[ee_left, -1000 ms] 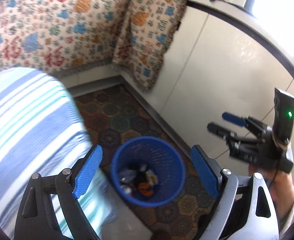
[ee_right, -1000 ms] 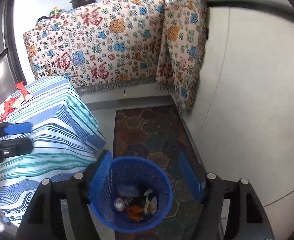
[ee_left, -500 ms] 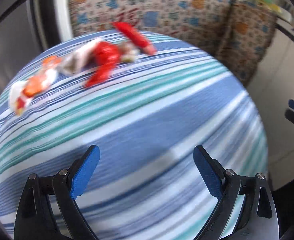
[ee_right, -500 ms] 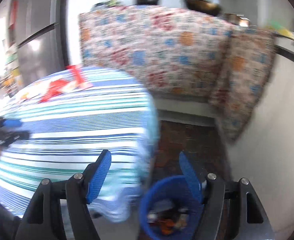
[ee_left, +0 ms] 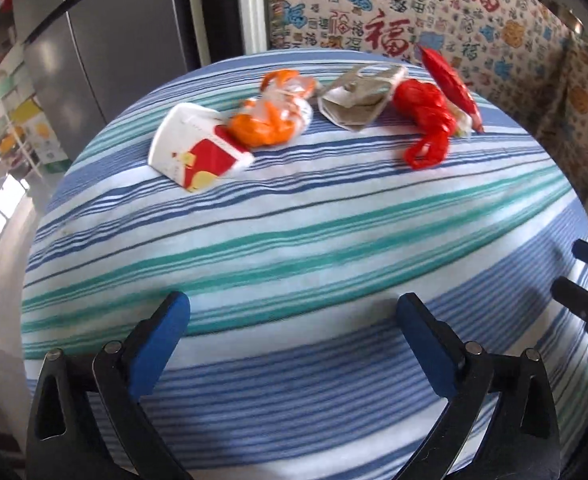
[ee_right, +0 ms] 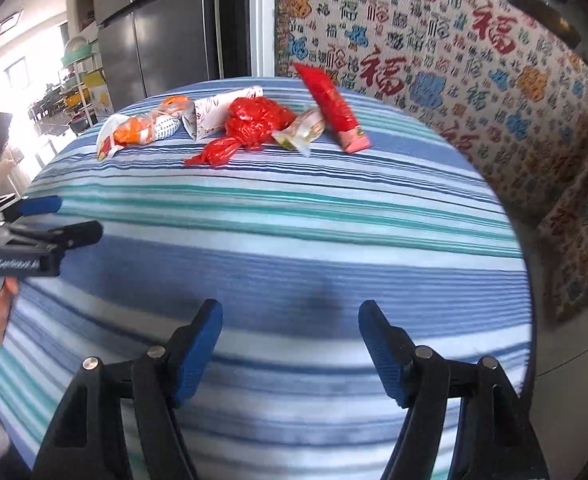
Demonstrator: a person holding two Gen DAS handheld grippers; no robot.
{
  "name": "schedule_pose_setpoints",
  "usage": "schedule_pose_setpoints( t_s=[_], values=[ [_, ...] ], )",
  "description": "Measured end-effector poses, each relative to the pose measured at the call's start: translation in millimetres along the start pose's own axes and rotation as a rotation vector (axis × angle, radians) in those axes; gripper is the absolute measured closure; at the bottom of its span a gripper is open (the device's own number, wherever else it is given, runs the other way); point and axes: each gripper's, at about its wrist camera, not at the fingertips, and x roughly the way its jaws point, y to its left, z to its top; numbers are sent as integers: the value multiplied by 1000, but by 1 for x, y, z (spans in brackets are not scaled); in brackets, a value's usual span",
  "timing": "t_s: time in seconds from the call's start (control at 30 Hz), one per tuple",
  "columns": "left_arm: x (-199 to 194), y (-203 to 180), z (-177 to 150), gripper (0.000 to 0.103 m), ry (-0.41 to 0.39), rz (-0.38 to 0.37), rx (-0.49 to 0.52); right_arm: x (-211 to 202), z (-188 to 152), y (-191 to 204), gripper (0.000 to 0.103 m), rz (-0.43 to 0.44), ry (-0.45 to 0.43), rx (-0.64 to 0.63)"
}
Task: Collect trash
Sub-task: 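Move both grippers back over the table toward the remaining trash, then grasp the white-red paper cup with the left gripper while the right grasps the red plastic bag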
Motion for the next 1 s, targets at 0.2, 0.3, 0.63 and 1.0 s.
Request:
schedule_pose_setpoints(
  t_s=[0.2, 0.3, 0.63, 1.0],
  values=[
    [9, 35, 15, 0, -5, 21, -30, 20, 13, 9, 31, -1, -1, 25],
    [13, 57, 21, 0, -2, 40, -68, 21, 15, 8, 29, 7, 0, 34],
    [34, 68, 65, 0, -10, -71, 153, 21, 16, 8, 28, 4, 2, 37],
    [51, 79, 92, 1, -64, -145, 217, 21, 16, 8, 28, 2, 4, 36]
  ],
)
